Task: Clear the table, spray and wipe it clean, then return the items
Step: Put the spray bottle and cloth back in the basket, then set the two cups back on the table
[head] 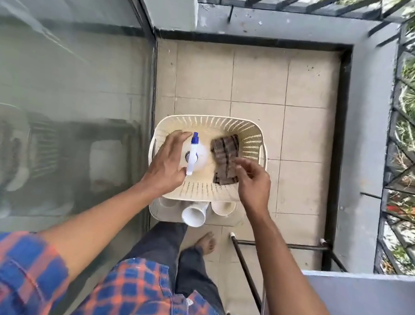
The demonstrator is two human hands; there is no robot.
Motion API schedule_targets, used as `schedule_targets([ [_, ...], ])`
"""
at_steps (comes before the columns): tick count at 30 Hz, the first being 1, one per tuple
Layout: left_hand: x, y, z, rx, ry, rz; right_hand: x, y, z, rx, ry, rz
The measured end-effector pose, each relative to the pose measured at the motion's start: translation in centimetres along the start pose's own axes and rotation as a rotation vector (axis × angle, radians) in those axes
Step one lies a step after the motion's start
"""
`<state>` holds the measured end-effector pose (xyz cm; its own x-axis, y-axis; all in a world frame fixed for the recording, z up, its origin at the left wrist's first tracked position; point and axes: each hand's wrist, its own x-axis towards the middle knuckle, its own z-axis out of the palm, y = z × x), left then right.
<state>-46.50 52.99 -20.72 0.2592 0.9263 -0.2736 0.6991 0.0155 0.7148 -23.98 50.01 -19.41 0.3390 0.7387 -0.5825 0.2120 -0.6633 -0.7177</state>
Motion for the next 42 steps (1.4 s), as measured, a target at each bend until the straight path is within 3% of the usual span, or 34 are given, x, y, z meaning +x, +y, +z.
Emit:
schedule_targets([
  [5, -5.1, 1.2, -0.4, -0.031, 0.328, -0.081, -4.5, 2.0, -2.2, 0.202, 0.269, 0.03],
  [8, -8.8, 1.9, 0.8, -0.036, 0.335, -0.08, -6.7, 4.2, -3.0, 0.226, 0.411, 0.134],
  [10, -11.0, 2.2, 2.0, 0.005, 0.261, -0.025, -7.1, 5.8, -3.0, 0.2, 0.335, 0.284],
  [13, -13.4, 2.4, 3.8, 0.073, 0.099, 0.003, -6.9, 7.6, -1.8, 0.052, 0.092, 0.435],
  [16, -14.3, 2.5, 5.3, 0.176, -0.078, -0.001, -6.3, 8.3, -0.6, -0.252, -0.065, 0.311],
  [19, -14.1, 2.3, 6.5, 0.259, -0.123, -0.019, -5.4, 9.0, 0.4, -0.442, -0.149, 0.174],
  [23, -13.6, 1.3, 8.1, 0.378, -0.162, -0.031, -4.5, 10.4, 2.1, -0.585, -0.175, 0.127],
  [31, -13.0, 0.2, 10.8, 0.469, -0.074, -0.044, -4.1, 12.8, 4.2, -0.527, -0.073, 0.121],
  [37, -13.5, 0.8, 9.5, 0.393, -0.061, 0.011, -4.5, 13.0, 3.9, -0.582, -0.061, -0.03],
  [42, -14.9, 3.1, 6.7, 0.373, 0.06, 0.06, -6.1, 10.3, 1.4, -0.404, -0.009, 0.159],
])
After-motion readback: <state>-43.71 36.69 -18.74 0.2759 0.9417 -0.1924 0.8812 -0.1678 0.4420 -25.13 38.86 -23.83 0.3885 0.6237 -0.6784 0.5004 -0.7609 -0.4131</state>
